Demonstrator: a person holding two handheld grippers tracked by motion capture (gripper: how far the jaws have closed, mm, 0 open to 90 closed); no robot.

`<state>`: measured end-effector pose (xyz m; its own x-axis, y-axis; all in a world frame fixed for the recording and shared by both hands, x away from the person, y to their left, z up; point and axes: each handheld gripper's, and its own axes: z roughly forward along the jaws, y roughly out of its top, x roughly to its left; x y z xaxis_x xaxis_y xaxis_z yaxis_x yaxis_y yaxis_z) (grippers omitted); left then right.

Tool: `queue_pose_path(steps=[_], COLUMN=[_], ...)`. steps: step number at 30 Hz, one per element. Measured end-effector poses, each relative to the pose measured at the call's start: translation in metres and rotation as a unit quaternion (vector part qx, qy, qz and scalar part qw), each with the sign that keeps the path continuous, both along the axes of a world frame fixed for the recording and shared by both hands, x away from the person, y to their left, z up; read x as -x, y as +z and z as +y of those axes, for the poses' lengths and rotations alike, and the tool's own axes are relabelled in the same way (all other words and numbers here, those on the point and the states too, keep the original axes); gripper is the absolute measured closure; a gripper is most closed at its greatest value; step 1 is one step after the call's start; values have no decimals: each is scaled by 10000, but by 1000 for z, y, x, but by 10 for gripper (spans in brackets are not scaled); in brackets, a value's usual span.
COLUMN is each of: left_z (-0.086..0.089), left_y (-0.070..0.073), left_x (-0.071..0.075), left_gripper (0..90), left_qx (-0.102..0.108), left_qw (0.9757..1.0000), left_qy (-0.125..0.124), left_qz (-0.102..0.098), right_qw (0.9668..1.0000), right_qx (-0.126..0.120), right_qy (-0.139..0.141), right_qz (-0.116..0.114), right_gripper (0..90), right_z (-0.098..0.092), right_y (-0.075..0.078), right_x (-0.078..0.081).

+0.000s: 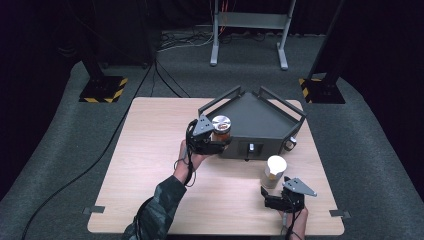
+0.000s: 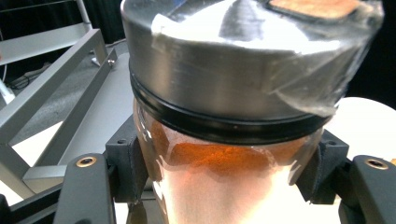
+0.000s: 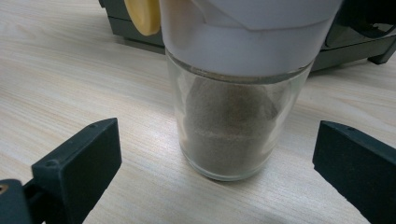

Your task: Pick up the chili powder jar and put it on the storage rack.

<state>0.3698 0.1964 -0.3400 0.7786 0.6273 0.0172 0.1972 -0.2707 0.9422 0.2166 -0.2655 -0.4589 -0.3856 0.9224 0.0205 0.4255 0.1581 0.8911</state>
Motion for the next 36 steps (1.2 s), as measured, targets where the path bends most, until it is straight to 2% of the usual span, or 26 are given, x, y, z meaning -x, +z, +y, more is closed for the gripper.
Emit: queue_pose_path(steps=[11,36], left_z=[-3,-16], left_y=[8,14], left_x=[-7,-30], left_gripper=[314,314], left_qx=[41,-138], left_qw=[10000,9998], left_qy=[-16,122], left_qz=[-53,12], right_qw=[10000,10000], right_qx=[-6,0], right_qy=[0,6], right_qz=[15,6], right_gripper=[0,0], right_z=[0,0], right_y=[0,0], right_x=[0,0])
